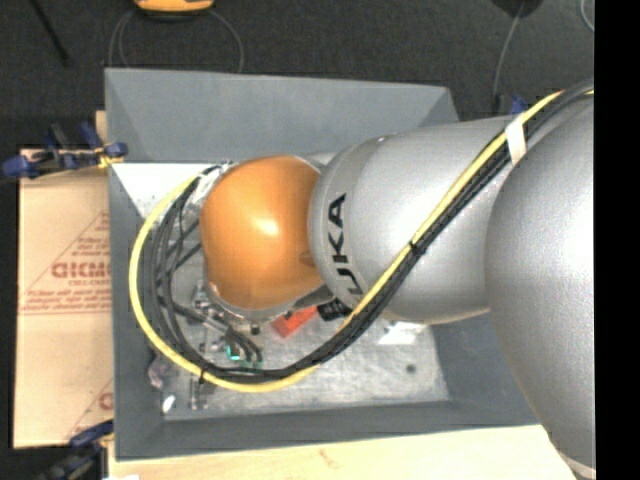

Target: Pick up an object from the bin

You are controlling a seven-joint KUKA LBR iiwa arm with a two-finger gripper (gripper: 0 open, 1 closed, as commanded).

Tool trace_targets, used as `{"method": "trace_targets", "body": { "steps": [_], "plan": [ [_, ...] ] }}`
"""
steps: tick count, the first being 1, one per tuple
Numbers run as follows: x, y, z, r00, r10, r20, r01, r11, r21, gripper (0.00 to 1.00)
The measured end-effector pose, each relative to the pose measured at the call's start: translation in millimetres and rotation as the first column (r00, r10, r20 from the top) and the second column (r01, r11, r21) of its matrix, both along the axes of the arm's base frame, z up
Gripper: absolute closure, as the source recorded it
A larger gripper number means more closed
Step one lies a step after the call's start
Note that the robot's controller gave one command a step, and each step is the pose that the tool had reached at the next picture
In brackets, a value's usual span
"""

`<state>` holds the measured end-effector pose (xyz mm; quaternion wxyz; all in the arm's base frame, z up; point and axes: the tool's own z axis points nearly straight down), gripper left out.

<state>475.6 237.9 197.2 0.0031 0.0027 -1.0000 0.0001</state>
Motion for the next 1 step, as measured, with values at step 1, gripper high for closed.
{"method": "trace_targets", "body": {
  "steps": [1],
  "plan": [
    [46.3,-107.1,-89.0,0.990,0.142,0.003,-0.142,0.990,-0.004,0.00]
  ]
}}
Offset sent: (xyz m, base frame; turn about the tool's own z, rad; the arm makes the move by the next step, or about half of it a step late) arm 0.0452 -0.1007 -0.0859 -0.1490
